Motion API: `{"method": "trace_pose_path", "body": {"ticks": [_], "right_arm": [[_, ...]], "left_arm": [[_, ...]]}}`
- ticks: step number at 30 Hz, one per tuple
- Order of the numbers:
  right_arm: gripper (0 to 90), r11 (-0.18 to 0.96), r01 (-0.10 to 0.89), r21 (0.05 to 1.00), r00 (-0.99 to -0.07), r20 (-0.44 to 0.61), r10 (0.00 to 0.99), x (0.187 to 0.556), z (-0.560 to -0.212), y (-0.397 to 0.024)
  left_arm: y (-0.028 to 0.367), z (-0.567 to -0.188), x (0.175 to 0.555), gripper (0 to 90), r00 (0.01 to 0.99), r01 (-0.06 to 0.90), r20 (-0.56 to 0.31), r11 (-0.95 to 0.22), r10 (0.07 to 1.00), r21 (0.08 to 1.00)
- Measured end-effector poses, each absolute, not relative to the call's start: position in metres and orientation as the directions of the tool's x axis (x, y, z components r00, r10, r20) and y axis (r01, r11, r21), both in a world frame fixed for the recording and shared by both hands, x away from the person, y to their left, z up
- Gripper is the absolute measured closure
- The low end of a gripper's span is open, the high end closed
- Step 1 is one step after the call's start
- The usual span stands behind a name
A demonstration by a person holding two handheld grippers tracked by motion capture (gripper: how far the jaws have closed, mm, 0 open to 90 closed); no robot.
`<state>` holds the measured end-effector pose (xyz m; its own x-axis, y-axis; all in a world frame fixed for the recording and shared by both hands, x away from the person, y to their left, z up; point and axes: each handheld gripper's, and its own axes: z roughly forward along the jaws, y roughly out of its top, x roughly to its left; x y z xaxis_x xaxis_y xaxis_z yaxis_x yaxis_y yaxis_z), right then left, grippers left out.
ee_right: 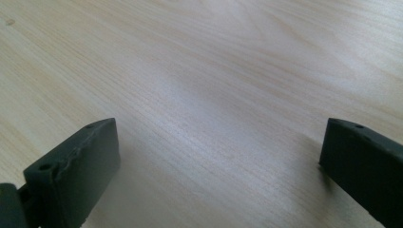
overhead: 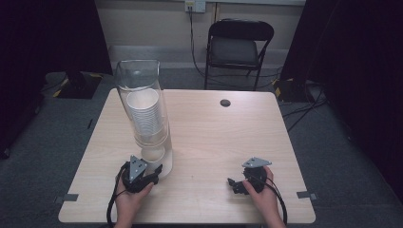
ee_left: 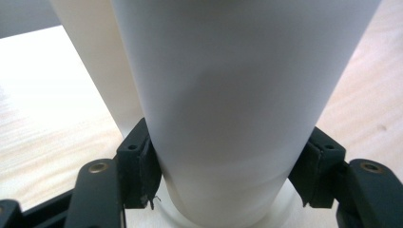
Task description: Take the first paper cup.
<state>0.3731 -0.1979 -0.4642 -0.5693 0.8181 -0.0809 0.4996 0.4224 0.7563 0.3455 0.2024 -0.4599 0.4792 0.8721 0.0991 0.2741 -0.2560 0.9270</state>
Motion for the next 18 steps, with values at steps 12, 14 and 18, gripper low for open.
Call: {"method": "trace_pose_path", "body": {"ticks": [12, 14, 18], "right_arm": [[0.0, 0.423, 0.499, 0.756, -0.569, -0.082, 0.818, 0.373, -0.464, -0.198], [0.0, 0.423, 0.499, 0.756, -0.569, -0.081, 0.818, 0.373, -0.464, -0.198], [0.0, 0.423, 0.500, 0.756, -0.569, -0.081, 0.818, 0.373, -0.464, -0.198]], "left_arm": [[0.188, -0.468, 0.329, 35.0, 0.576, 0.314, 0.057, -0.285, 0.815, 0.906], [0.186, -0.468, 0.327, 34.9, 0.593, 0.307, 0.059, -0.293, 0.803, 0.905], [0.180, -0.468, 0.324, 34.9, 0.613, 0.302, 0.056, -0.300, 0.788, 0.905]]}}
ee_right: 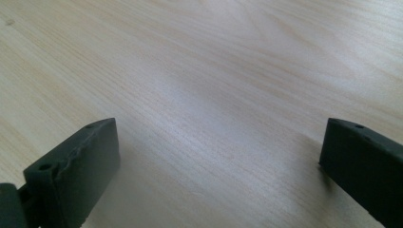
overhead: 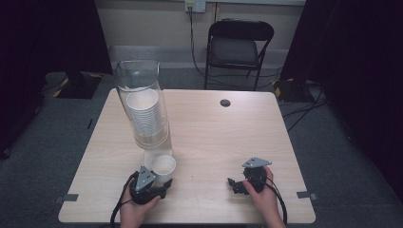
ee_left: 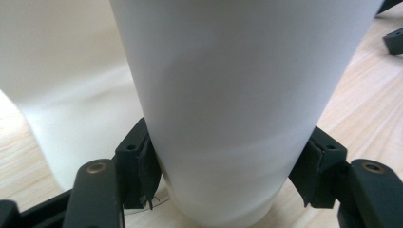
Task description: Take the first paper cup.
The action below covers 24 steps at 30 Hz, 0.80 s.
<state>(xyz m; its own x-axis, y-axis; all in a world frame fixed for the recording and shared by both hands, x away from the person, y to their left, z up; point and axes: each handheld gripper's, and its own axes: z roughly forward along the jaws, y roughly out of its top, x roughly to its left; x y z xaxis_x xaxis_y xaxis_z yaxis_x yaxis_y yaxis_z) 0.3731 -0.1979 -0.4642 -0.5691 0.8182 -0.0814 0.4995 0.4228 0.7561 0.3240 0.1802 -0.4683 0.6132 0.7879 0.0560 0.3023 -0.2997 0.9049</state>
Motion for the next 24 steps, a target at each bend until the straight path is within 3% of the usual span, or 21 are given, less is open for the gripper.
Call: {"method": "trace_pose_path", "body": {"ticks": [24], "right_arm": [[0.0, 0.423, 0.500, 0.756, -0.569, -0.082, 0.818, 0.373, -0.464, -0.198]], "left_arm": [[0.135, -0.467, 0.334, 33.9, 0.726, 0.307, 0.020, -0.350, 0.687, 0.885]]}}
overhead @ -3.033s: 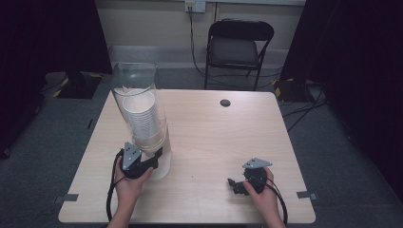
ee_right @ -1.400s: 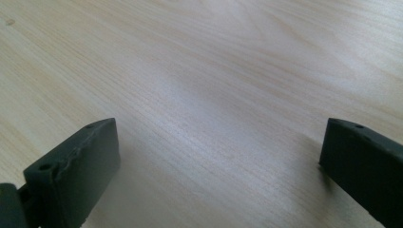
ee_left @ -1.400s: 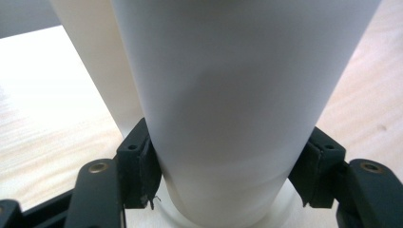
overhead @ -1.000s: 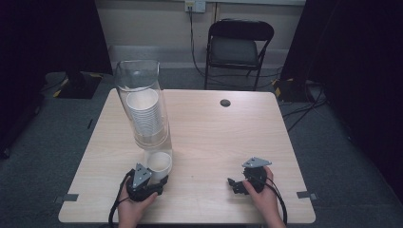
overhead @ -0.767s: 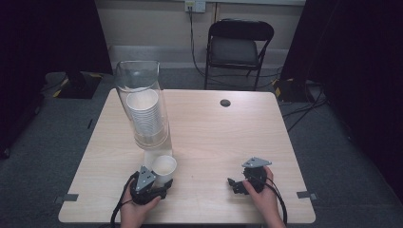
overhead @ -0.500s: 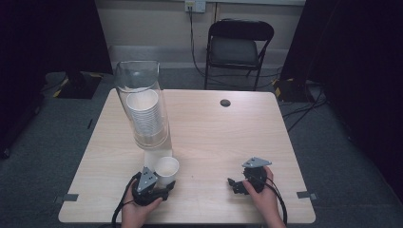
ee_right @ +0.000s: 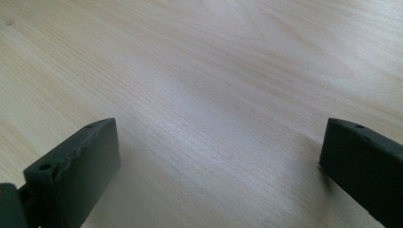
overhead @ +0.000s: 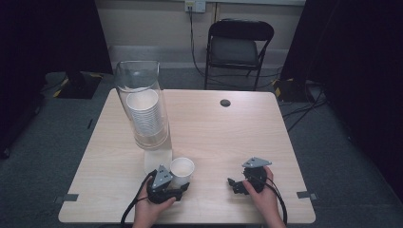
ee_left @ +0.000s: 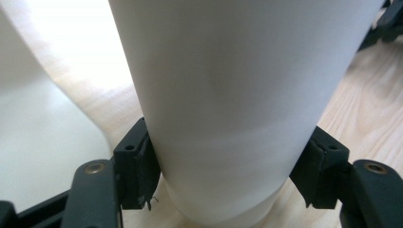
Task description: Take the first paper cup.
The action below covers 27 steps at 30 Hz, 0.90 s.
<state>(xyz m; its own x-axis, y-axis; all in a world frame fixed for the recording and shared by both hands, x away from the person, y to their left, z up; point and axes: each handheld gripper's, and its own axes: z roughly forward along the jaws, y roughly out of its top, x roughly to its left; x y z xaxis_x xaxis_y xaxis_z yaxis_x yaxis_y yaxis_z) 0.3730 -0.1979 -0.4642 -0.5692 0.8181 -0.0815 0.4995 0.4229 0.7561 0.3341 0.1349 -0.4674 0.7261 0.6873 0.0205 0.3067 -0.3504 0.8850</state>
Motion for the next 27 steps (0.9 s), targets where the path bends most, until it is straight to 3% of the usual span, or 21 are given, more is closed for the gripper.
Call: {"method": "trace_pose_path", "body": {"ticks": [27], "right_arm": [[0.0, 0.423, 0.499, 0.756, -0.570, -0.082, 0.818, 0.373, -0.464, -0.198]], "left_arm": [[0.115, -0.468, 0.339, 32.8, 0.765, 0.328, 0.011, -0.404, 0.644, 0.854]]}}
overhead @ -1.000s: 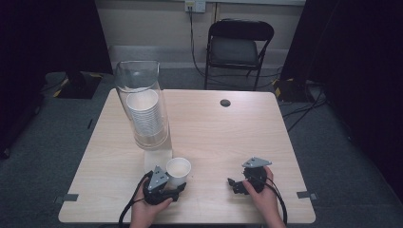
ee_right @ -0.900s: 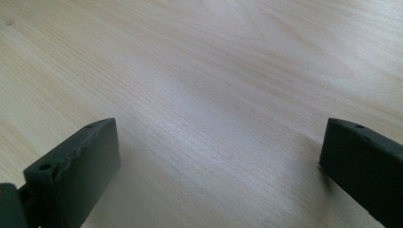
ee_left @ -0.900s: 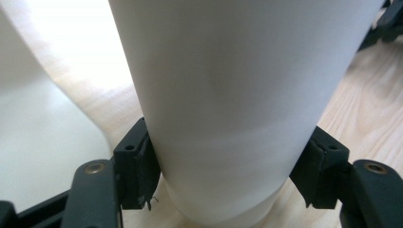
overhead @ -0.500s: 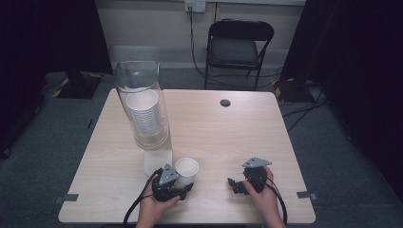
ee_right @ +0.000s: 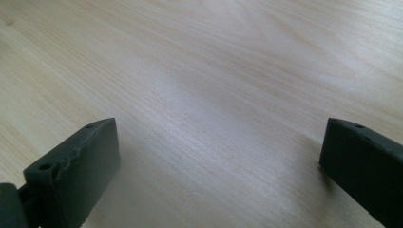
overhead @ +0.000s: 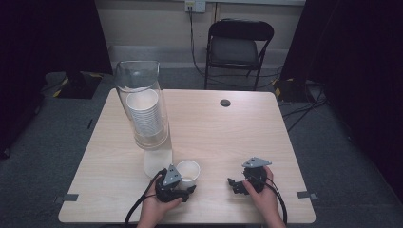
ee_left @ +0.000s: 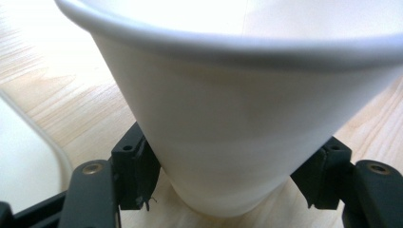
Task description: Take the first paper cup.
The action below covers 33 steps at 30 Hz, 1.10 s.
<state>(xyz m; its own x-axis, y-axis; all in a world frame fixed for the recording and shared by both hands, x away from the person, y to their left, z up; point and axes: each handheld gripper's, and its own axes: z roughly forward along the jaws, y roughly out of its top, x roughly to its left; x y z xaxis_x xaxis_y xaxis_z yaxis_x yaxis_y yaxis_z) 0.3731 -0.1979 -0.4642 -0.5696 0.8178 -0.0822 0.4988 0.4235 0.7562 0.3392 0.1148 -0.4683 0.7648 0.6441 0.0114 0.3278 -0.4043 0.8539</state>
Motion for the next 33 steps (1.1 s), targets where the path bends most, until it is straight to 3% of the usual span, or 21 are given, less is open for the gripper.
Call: {"method": "trace_pose_path", "body": {"ticks": [18, 21, 27, 33], "right_arm": [[0.0, 0.424, 0.499, 0.756, -0.570, -0.082, 0.818, 0.373, -0.464, -0.198], [0.0, 0.423, 0.500, 0.756, -0.569, -0.082, 0.818, 0.373, -0.464, -0.198], [0.0, 0.423, 0.499, 0.756, -0.569, -0.081, 0.818, 0.373, -0.464, -0.198], [0.0, 0.423, 0.499, 0.756, -0.569, -0.082, 0.818, 0.373, -0.464, -0.198]], "left_arm": [[0.108, -0.468, 0.340, 31.1, 0.777, 0.333, 0.031, -0.453, 0.629, 0.827], [0.109, -0.469, 0.338, 25.0, 0.778, 0.342, 0.037, -0.472, 0.627, 0.812], [0.112, -0.469, 0.337, 21.9, 0.777, 0.342, 0.048, -0.484, 0.628, 0.805], [0.122, -0.469, 0.332, 26.3, 0.791, 0.339, 0.040, -0.492, 0.610, 0.802]]}}
